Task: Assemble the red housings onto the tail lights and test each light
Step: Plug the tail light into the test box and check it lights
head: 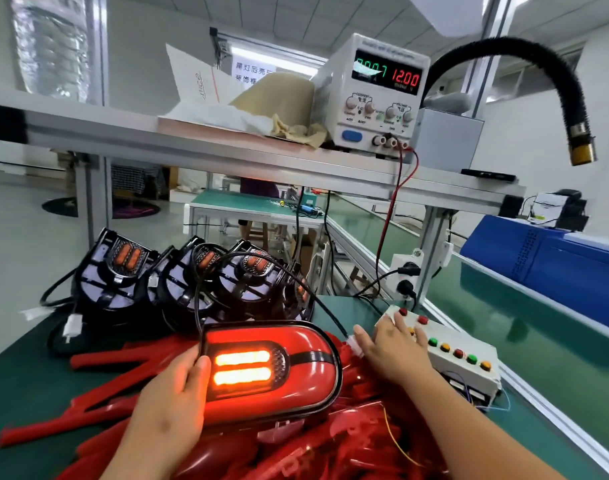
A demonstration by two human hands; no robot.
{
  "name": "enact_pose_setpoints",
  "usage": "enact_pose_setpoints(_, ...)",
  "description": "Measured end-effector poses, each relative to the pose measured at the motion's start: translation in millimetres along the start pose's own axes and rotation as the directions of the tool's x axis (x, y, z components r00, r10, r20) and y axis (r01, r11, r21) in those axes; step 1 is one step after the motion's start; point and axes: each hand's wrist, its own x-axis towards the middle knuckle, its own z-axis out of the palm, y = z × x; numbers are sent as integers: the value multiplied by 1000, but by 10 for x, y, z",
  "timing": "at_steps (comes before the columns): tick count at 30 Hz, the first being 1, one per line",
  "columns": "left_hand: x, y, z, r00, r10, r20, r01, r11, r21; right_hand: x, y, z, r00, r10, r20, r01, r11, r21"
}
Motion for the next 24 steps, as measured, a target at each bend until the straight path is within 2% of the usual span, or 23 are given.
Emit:
enact_pose_setpoints(16,-55,26,-18,998,42,55,-41,999,-6,-66,-1,-48,999,51,16,-50,998,-34)
enact_pose_setpoints(20,-59,8,1,999,39,31,-39,999,-15,-109,89,-133,993,112,34,-108,989,-102)
enact_pose_setpoints(24,-54,29,-8,998,52,40,-51,998,-35,-149,106,-186,994,77,77,-63,983,-173)
